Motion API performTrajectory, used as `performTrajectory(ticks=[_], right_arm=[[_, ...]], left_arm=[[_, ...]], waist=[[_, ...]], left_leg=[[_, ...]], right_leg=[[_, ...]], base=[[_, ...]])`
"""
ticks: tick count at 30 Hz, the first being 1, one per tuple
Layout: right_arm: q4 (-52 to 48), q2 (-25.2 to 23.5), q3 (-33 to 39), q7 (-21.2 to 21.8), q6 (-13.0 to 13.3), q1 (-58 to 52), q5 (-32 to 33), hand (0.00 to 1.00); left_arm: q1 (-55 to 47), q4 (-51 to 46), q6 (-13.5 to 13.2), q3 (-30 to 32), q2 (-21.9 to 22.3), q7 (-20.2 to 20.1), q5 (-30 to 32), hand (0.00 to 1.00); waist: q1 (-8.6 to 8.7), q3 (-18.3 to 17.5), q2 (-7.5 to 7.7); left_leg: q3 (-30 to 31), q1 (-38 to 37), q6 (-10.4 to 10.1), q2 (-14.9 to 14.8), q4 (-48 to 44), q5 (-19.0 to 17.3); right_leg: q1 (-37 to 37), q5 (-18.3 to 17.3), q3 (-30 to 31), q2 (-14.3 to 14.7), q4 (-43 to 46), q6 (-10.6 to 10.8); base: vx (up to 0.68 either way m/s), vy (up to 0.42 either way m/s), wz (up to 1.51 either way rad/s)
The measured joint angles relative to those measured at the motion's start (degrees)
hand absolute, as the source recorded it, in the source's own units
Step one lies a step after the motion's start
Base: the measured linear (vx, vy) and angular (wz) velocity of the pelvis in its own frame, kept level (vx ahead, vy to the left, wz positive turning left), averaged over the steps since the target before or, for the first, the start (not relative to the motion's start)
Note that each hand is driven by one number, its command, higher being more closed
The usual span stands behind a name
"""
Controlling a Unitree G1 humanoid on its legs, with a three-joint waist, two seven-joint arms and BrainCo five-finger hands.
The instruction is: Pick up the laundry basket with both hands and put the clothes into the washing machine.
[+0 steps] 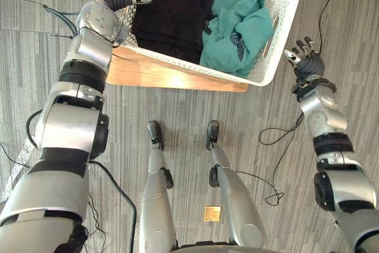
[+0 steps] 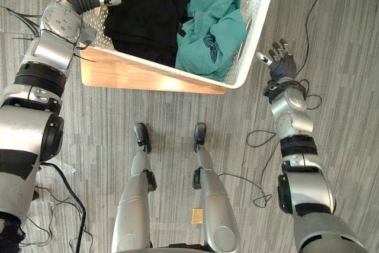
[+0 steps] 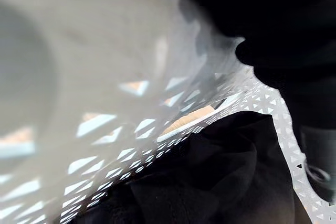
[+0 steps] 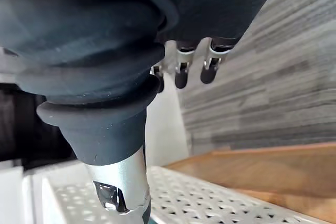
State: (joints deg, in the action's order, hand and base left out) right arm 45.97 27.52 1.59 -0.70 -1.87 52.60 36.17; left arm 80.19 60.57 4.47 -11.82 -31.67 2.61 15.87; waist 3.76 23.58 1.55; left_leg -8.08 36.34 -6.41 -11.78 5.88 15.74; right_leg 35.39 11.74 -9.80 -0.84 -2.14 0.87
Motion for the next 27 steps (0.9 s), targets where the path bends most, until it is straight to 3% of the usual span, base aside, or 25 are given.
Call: performTrajectory(ticks=[5,9,18,27], right_arm=[[12.8,0.1,-8.1,2.8,-2.9,10.2,-3.2,0.0],[18.9,1.7,-15.2,5.0,-3.5,14.9,-3.6,0.0],[22.9,2.5,-24.0,5.5,-3.6,20.6,-5.2,0.0],[24.6,3.3,-27.6,5.9,-3.7,22.6,-7.2,0.0]], left_arm=[[1.3,0.6,-0.1,0.0,1.7,-0.5,-0.6,0.0],[1.5,0.6,-0.1,-0.5,1.5,-1.2,-0.7,0.0],[1.4,0.5,0.1,-0.6,0.5,-1.2,-1.7,0.0],[1.3,0.4,0.1,-1.2,0.5,-1.3,-1.7,0.0]], waist=[[-1.4,0.0,0.0],[-1.38,0.0,-0.01],[-1.52,0.0,-0.04],[-1.71,0.0,-0.3]], left_leg=[[0.4,0.3,0.2,0.1,-0.3,0.4],[1.1,0.5,0.2,0.1,-0.4,0.4],[1.5,1.0,0.2,-0.1,0.0,0.4],[1.5,1.0,0.2,-0.1,0.0,0.4]], right_leg=[[0.1,0.2,-0.8,0.2,0.0,-0.2],[0.1,0.2,-1.1,0.0,0.0,-0.1],[0.7,0.6,-0.9,0.2,0.0,0.1],[0.8,1.0,-0.7,0.2,0.0,0.6]], base=[[-0.02,0.062,0.02],[-0.02,0.081,0.05],[-0.04,0.08,-0.02],[-0.04,0.086,-0.01]])
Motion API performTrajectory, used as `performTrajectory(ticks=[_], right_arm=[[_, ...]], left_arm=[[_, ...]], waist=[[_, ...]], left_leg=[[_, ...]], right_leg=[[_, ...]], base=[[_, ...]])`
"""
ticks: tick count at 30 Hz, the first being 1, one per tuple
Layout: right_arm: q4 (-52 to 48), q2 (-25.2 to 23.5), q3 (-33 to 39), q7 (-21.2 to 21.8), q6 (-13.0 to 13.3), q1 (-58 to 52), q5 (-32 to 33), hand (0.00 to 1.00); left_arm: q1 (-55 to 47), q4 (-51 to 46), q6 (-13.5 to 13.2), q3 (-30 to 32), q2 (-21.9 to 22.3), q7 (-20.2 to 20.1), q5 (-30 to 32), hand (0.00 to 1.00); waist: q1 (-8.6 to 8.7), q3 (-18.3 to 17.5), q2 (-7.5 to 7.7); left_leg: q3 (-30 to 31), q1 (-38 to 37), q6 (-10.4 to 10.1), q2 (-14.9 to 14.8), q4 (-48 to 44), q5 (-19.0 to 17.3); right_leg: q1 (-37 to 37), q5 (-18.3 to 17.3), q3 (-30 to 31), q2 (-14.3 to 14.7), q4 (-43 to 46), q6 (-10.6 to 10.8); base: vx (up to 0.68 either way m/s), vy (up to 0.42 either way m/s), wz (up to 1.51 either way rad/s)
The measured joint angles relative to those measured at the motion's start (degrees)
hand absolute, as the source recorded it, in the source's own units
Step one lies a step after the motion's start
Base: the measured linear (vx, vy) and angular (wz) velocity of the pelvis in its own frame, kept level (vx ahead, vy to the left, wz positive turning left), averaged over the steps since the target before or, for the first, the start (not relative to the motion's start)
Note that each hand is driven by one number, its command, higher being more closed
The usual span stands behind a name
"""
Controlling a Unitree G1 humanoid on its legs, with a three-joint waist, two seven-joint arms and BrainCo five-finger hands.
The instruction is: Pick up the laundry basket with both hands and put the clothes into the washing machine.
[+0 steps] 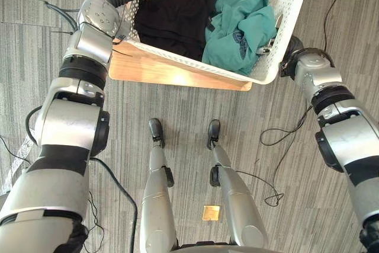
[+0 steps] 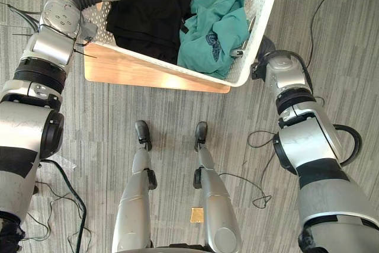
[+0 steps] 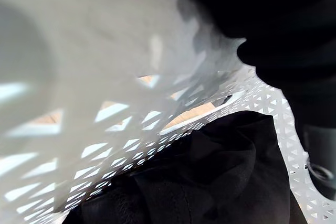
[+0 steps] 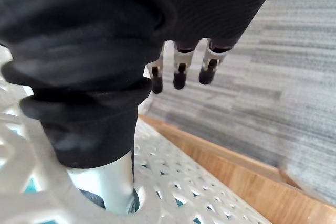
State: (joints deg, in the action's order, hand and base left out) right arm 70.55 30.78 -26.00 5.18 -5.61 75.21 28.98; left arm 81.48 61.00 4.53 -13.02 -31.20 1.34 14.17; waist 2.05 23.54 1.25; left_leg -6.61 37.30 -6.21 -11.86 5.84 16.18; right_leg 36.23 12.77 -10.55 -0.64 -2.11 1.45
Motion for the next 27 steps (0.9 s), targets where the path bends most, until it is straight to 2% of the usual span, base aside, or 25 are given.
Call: performTrajectory(ticks=[6,11,15,17,27], right_arm=[[0.7,0.4,-2.2,0.0,-1.2,1.4,-0.8,0.0],[0.7,0.7,-2.2,0.0,-1.2,1.5,-2.0,0.0],[0.7,1.2,-2.2,0.1,-1.2,1.5,-2.0,0.0],[0.7,1.2,-2.4,0.0,-1.5,1.8,-2.0,0.0],[0.4,2.3,-3.0,0.0,-2.2,2.6,-0.3,0.0]], left_arm=[[0.0,0.0,0.1,-0.4,0.0,-0.1,0.0,0.0],[0.0,0.0,0.1,-0.4,0.2,-0.1,0.0,0.0],[0.0,-0.1,0.2,-0.4,0.5,-0.1,0.0,0.0],[0.0,-0.1,0.2,-0.4,0.5,-0.1,0.0,0.0],[-0.2,-0.3,0.2,0.3,0.8,-0.2,0.0,0.0]], waist=[[-0.31,0.0,-0.09],[-0.81,0.0,-0.16],[-1.28,0.0,-0.2],[-1.4,0.1,-0.45],[-1.72,0.2,-0.74]], left_leg=[[0.0,0.0,0.0,0.0,0.0,0.0],[0.0,0.1,0.0,0.0,0.0,0.0],[0.0,0.1,0.0,0.0,-0.1,0.0],[0.0,0.1,0.0,0.0,-0.3,0.0],[0.1,0.1,0.1,0.1,-0.3,0.1]], right_leg=[[0.1,0.1,0.1,0.0,0.0,0.0],[0.1,0.1,0.1,0.0,0.0,0.0],[0.2,0.3,0.2,0.0,0.0,0.0],[0.2,1.0,0.2,0.1,-0.1,0.9],[0.2,1.1,0.3,-0.1,0.0,0.8]], base=[[-0.04,0.083,0.0],[0.0,0.006,0.0],[0.0,0.0,0.0],[-0.02,0.051,-0.03],[-0.04,0.085,0.0]])
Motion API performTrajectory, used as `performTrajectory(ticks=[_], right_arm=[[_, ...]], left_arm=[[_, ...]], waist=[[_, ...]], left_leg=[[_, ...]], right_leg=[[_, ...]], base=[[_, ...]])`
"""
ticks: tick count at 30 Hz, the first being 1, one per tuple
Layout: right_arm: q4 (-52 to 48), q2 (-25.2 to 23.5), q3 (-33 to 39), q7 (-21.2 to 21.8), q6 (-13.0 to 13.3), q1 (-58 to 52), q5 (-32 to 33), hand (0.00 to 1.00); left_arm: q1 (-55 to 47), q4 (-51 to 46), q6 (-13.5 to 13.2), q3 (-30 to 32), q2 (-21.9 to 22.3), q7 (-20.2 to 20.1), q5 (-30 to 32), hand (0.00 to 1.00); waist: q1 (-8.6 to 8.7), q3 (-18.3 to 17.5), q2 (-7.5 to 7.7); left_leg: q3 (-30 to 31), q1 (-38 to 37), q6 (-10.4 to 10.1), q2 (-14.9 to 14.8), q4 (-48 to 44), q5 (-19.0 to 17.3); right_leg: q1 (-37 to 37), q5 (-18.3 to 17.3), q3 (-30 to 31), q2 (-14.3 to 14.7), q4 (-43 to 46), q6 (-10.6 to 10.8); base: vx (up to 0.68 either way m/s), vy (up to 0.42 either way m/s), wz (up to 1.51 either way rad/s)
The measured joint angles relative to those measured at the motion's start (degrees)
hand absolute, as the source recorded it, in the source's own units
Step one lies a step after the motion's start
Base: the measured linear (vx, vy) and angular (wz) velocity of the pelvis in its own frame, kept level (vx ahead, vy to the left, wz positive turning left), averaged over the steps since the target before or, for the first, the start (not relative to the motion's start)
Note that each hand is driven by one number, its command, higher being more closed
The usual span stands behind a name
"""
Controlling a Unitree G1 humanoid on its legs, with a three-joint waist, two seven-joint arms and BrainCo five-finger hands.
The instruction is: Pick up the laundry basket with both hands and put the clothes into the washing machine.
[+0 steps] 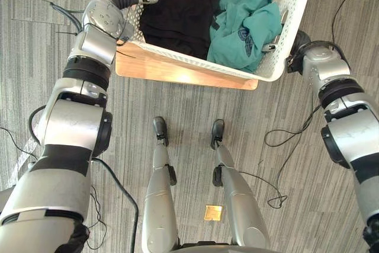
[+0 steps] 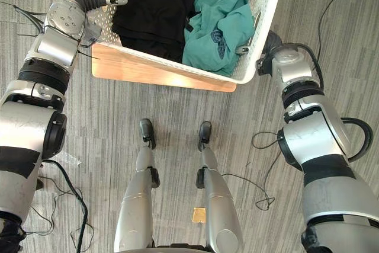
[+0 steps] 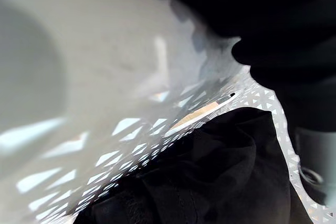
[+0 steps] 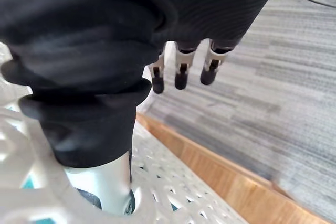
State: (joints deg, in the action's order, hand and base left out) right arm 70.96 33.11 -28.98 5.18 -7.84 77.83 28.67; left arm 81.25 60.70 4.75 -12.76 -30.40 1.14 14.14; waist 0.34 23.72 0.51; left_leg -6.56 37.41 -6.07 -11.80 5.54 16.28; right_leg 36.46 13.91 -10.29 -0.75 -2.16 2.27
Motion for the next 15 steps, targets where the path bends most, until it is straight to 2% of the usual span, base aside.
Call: performTrajectory(ticks=[7,11,15], right_arm=[[-4.8,4.4,2.8,0.0,-0.1,0.1,3.1,0.0],[-6.3,5.8,4.8,0.2,0.0,0.4,4.2,0.0],[-7.8,6.9,6.3,1.1,0.3,0.3,5.3,0.0]], left_arm=[[-1.9,-1.9,0.0,2.3,1.1,0.0,0.0,0.0],[-4.6,-1.9,0.0,2.2,1.2,-1.0,0.0,0.0],[-5.4,-1.9,0.0,2.3,1.0,-1.1,0.0,0.0]], waist=[[-1.06,0.1,-0.13],[-0.98,0.1,-0.12],[-1.03,0.1,-0.12]], left_leg=[[-0.1,-0.7,0.6,0.4,-0.1,0.6],[-0.5,-2.3,0.6,0.7,-0.1,0.5],[-1.5,-2.9,0.9,0.6,-0.1,-0.3]], right_leg=[[-0.8,0.0,-0.1,-0.4,0.0,0.0],[-2.5,0.1,-0.1,-0.9,0.1,0.0],[-2.6,2.0,1.1,-0.9,0.1,1.8]], base=[[-0.02,0.051,0.02],[-0.03,0.069,0.06],[-0.06,0.108,-0.08]])
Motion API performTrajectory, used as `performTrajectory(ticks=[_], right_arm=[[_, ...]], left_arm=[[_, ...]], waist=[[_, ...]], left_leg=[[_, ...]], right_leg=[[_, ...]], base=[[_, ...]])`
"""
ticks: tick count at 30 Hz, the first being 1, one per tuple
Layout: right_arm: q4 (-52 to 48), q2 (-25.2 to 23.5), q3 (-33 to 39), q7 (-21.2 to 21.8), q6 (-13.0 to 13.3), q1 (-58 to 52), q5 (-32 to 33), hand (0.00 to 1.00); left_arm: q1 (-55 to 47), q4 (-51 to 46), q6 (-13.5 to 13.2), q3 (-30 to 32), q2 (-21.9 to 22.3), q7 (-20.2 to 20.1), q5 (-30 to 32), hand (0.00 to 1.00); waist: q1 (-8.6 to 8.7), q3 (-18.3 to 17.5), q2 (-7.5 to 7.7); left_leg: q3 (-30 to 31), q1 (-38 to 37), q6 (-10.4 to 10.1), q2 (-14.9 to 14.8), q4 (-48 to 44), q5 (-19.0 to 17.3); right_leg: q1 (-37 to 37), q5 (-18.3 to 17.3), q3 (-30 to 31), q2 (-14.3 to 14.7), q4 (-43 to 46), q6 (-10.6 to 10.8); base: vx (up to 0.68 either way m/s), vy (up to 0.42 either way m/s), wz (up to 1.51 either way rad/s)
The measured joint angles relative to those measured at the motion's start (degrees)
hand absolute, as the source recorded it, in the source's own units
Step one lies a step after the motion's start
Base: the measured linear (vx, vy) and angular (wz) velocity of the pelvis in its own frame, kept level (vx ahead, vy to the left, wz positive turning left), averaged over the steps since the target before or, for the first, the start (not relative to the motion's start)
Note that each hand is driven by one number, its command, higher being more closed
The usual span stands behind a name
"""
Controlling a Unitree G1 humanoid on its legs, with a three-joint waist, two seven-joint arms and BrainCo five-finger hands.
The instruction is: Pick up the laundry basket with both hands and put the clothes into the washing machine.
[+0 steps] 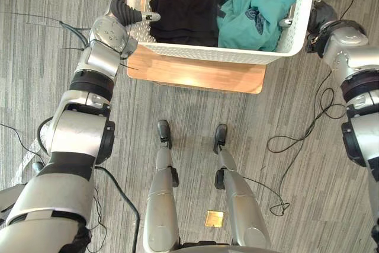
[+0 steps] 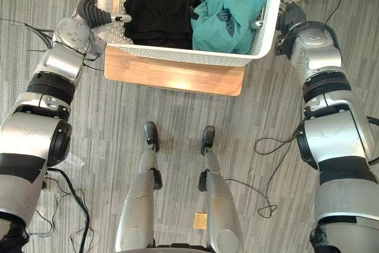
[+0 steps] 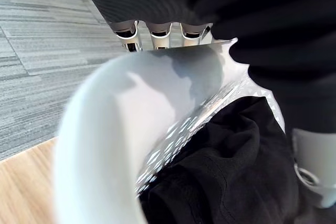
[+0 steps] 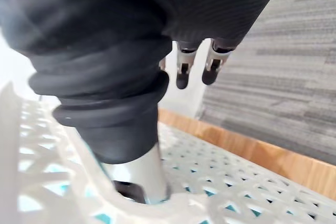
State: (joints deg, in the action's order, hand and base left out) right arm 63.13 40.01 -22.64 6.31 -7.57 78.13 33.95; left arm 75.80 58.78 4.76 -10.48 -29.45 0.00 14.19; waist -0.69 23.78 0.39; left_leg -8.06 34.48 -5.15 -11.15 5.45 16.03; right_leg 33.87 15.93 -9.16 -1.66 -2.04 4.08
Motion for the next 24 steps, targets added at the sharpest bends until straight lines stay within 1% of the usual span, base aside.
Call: performTrajectory(ticks=[1,3,7,8,9,10,12,16,18,19,20,21,24], right_arm=[[0.0,0.6,0.0,0.1,0.0,-0.3,0.2,0.0],[0.0,1.9,0.9,0.1,0.0,-1.3,1.3,0.0],[-1.0,3.4,3.7,0.2,0.1,-3.1,2.7,0.0],[-1.9,3.4,4.7,0.4,0.3,-3.7,3.3,0.0],[-2.4,3.5,4.9,0.3,0.4,-3.8,4.0,0.0],[-2.8,3.5,4.9,0.3,0.4,-4.0,4.3,0.0],[-3.8,3.5,4.9,0.9,0.4,-4.9,4.7,0.0],[-3.8,3.4,5.3,1.3,0.4,-6.9,5.1,0.0],[-3.8,3.4,6.3,1.3,0.4,-7.0,6.5,0.0],[-3.8,2.9,6.6,1.3,0.4,-7.0,7.2,0.0],[-3.8,2.6,6.6,1.2,0.4,-7.1,8.0,0.0],[-3.9,2.0,6.7,1.1,0.4,-7.1,10.8,0.0],[-5.3,1.2,6.7,0.7,1.0,-7.0,15.5,0.0]], left_arm=[[-0.1,0.0,0.0,0.0,-0.1,0.0,0.0,0.0],[-0.1,0.0,-0.1,0.5,-0.1,0.0,0.0,0.0],[-0.2,0.1,-0.1,2.2,-0.3,-0.1,0.0,0.0],[-0.2,0.1,0.0,2.5,-0.3,0.1,0.0,0.0],[-0.2,0.0,-0.2,3.4,-0.6,0.0,0.0,0.0],[-0.2,0.1,-0.2,3.5,-0.8,0.0,0.0,0.0],[-0.2,0.1,-0.1,3.5,-1.5,0.1,0.0,0.0],[0.5,0.1,-0.2,3.5,-2.4,0.0,0.0,0.0],[1.9,0.1,-0.4,3.5,-2.6,0.1,-0.1,0.0],[2.5,0.1,-0.4,3.4,-3.0,-0.1,-0.1,0.0],[2.5,0.1,-0.4,3.4,-3.0,-0.1,-0.1,0.0],[2.5,0.2,-0.4,3.3,-3.0,-0.1,-0.1,0.0],[2.7,0.2,-0.4,3.3,-2.9,0.0,0.0,0.0]], waist=[[0.0,0.0,0.01],[0.09,0.0,0.05],[0.57,0.0,0.09],[0.9,-0.2,0.33],[1.04,-0.2,0.73],[0.98,-0.2,0.75],[1.05,-0.2,0.79],[1.39,-0.2,0.84],[1.29,-0.1,1.01],[1.29,-0.1,1.11],[1.29,-0.1,1.12],[1.26,-0.1,1.13],[1.14,-0.1,1.13]], left_leg=[[-0.1,-0.2,0.1,0.0,0.0,-0.1],[-0.4,-0.4,0.1,0.0,0.0,-0.1],[-2.0,-0.5,0.1,-0.4,0.0,0.0],[-3.2,-0.5,0.0,-0.5,0.0,0.0],[-3.8,-0.5,-0.5,-0.4,0.0,0.4],[-4.0,-0.4,-0.6,-0.6,0.0,0.5],[-3.9,-0.2,-1.2,-1.2,0.0,1.0],[-3.5,1.1,-1.4,-1.9,0.0,1.1],[-3.3,3.1,-1.2,-2.0,-1.8,1.1],[-3.2,3.9,-0.8,-2.1,-2.9,1.0],[-3.2,4.1,-0.5,-2.1,-3.2,0.8],[-3.2,4.2,-0.3,-2.2,-4.1,0.1],[-3.4,4.3,-0.2,-2.9,-6.6,-1.9]], right_leg=[[0.0,0.7,0.3,0.0,0.0,0.8],[0.0,1.1,1.3,0.0,0.0,1.2],[0.0,1.1,2.0,0.1,0.0,1.3],[0.0,-0.6,2.5,0.0,0.0,2.4],[0.1,-2.7,3.0,-0.1,0.0,0.5],[0.3,-3.0,3.1,0.1,0.0,0.1],[0.4,-3.0,2.9,0.6,-0.5,0.1],[0.9,-2.5,2.0,1.1,-1.1,0.4],[2.1,-1.3,1.6,1.1,-1.1,-1.0],[2.4,-0.9,1.5,1.2,-1.1,-1.5],[2.4,-0.9,1.5,1.2,-1.1,-1.5],[2.2,-0.8,1.5,1.2,-1.1,-1.5],[1.8,0.0,2.0,1.5,-0.8,-0.3]], base=[[-0.08,0.133,-0.11],[-0.07,0.099,-0.07],[-0.09,0.055,-0.04],[-0.07,-0.002,0.0],[-0.09,-0.01,-0.02],[-0.06,-0.028,-0.05],[-0.08,-0.013,-0.09],[-0.08,0.036,0.02],[-0.01,0.088,0.02],[0.01,0.098,0.01],[0.02,0.106,-0.02],[0.02,0.131,-0.07],[0.0,0.122,-0.12]])
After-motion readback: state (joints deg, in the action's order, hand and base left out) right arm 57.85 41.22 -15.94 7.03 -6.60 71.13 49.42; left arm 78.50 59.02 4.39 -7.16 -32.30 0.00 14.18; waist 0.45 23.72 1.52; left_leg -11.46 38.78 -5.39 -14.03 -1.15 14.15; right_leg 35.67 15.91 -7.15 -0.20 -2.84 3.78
